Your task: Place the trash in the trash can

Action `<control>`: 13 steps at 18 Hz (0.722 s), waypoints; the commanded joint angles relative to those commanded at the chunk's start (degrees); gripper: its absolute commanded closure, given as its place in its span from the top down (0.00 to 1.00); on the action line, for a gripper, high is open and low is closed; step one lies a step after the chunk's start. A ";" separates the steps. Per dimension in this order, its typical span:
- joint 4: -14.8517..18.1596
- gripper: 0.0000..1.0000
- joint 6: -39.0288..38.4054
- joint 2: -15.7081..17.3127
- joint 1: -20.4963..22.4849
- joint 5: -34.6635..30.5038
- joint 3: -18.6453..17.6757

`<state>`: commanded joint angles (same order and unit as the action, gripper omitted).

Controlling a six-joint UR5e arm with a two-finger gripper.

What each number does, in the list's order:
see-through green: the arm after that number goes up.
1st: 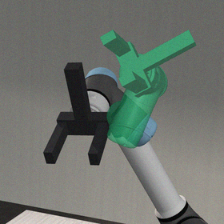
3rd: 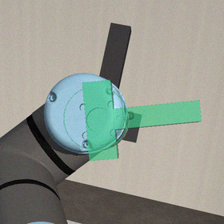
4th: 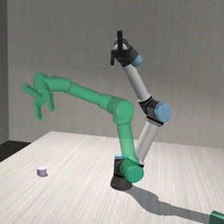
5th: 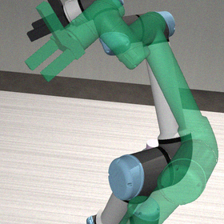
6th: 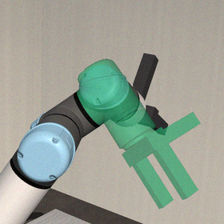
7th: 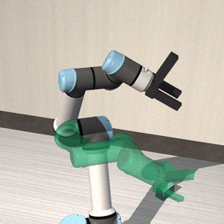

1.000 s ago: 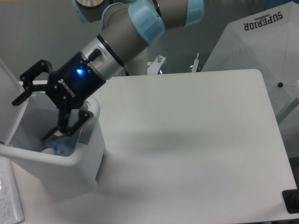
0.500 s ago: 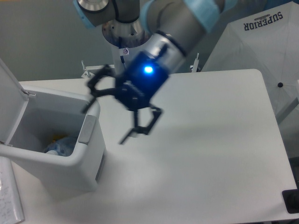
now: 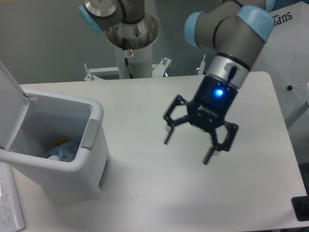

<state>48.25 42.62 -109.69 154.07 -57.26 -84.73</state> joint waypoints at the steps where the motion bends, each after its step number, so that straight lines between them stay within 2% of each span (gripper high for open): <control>1: 0.17 1.00 1.13 -0.17 -0.17 -3.52 0.00; 5: 4.56 1.00 7.99 -0.79 -0.44 -10.13 -0.26; 8: 8.78 1.00 13.96 -0.79 -0.79 -18.47 -0.44; 10: 12.81 1.00 16.25 -1.49 -0.97 -21.30 0.61; 13: 18.00 1.00 22.66 -3.16 -2.19 -24.72 4.12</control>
<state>66.25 65.28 -112.85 151.88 -81.99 -80.60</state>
